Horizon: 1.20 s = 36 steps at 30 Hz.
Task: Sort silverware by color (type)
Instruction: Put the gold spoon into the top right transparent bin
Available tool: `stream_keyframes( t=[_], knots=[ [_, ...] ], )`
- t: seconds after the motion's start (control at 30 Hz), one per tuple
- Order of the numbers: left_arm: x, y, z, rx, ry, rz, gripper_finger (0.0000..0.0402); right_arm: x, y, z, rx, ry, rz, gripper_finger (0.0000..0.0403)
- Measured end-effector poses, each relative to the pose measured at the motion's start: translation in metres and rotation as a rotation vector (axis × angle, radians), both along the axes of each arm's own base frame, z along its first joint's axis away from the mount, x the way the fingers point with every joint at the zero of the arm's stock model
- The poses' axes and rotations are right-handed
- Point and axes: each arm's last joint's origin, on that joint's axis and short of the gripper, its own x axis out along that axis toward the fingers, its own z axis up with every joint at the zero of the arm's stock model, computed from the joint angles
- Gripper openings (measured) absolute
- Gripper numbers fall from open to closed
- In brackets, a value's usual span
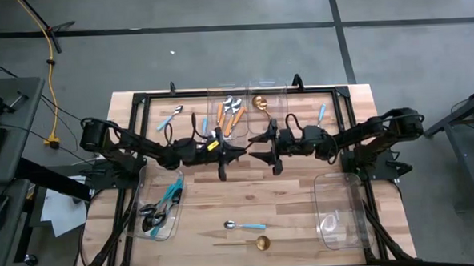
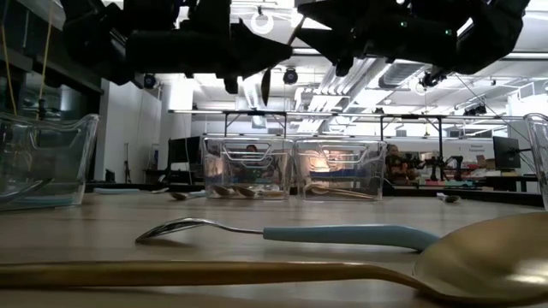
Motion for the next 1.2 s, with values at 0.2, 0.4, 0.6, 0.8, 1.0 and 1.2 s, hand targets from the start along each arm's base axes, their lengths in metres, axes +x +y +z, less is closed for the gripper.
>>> stream_keyframes(
  t=[0.2,0.4,0.6,0.8,1.0,1.2],
  knots=[
    [0.0000,-0.0002,0.0004,0.000,-0.005,-0.014,0.0001,-0.0001,0.0006,0.0006,0.009,-0.006,0.004,0.0207],
    [0.0000,-0.0002,0.0003,0.000,-0.003,-0.014,0.0001,-0.0001,-0.0003,0.0006,0.031,-0.005,-0.019,0.0140],
    [0.0002,-0.0002,-0.0017,-0.001,0.017,-0.015,0.0001,-0.0001,-0.0004,0.0006,0.041,-0.005,-0.019,0.0038],
    [0.0002,-0.0002,-0.0017,-0.003,0.018,-0.014,0.0001,-0.0001,-0.0005,0.0005,0.041,-0.005,-0.020,0.0021],
    [0.0002,-0.0002,-0.0017,-0.035,0.015,-0.016,0.0032,-0.0001,-0.0011,0.0003,0.057,-0.002,-0.019,0.0008],
    [0.0001,-0.0002,-0.0017,-0.032,0.017,-0.016,0.0079,0.0001,-0.0011,-0.0017,0.057,0.019,-0.017,0.0007]
  ],
)
